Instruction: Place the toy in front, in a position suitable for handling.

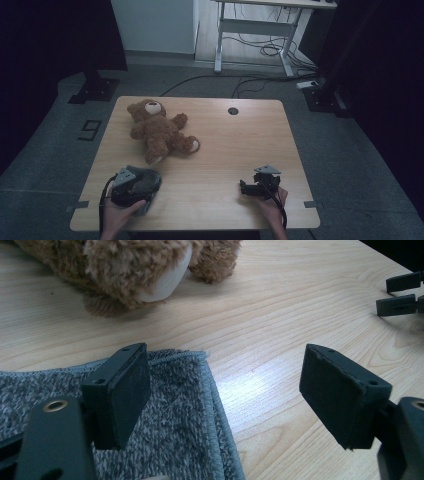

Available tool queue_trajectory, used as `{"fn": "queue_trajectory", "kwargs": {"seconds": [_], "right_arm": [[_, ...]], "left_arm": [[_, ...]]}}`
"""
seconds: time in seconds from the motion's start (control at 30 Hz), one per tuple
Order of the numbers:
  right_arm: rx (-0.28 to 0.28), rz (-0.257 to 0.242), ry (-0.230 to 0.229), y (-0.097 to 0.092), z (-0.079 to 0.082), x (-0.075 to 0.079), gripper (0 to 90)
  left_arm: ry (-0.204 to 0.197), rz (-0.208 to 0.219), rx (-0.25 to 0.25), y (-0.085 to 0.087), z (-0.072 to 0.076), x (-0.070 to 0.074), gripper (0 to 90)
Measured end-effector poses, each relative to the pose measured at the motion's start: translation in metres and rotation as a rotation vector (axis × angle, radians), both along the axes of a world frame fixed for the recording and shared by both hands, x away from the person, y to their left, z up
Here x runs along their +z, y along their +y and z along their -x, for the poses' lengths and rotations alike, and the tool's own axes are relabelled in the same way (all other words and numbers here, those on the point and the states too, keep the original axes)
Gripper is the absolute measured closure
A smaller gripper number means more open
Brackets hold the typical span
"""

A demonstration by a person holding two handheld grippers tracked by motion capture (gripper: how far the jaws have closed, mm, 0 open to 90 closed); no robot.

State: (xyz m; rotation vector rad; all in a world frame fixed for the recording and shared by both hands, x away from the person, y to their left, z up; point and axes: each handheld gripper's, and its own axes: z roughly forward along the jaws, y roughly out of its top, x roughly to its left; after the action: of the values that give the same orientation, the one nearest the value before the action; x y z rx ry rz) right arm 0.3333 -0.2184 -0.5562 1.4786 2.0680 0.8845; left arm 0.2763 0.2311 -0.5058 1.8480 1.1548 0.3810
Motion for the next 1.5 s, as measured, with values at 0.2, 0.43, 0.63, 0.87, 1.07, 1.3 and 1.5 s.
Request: {"fn": "queue_trajectory", "kwargs": {"seconds": [0.2,0.43,0.63,0.87,1.07,1.3,1.5], "right_arm": [[-0.001,0.0,-0.003,0.0,0.001,0.0,1.9],[-0.017,0.0,-0.036,0.006,0.011,0.002,14.4],[0.04,-0.062,-0.055,0.019,0.022,0.01,15.2],[0.104,-0.122,-0.083,0.043,0.013,0.03,16.2],[0.152,-0.126,-0.11,0.072,-0.008,0.044,17.6],[0.189,-0.17,-0.127,0.099,-0.043,0.05,19.3],[0.228,-0.205,-0.144,0.121,-0.067,0.047,19.6]], "left_arm": [[-0.012,0.013,0.012,0.003,0.002,0.004,20.7],[-0.032,0.018,0.016,0.003,0.0,0.012,21.6],[-0.063,0.0,0.032,0.005,-0.003,0.025,22.1],[-0.087,-0.007,0.056,0.013,-0.02,0.042,22.9],[-0.072,-0.051,0.102,0.022,-0.054,0.051,23.0],[-0.045,-0.052,0.158,0.034,-0.095,0.055,23.0],[-0.033,-0.084,0.186,0.041,-0.119,0.052,23.4]]}}
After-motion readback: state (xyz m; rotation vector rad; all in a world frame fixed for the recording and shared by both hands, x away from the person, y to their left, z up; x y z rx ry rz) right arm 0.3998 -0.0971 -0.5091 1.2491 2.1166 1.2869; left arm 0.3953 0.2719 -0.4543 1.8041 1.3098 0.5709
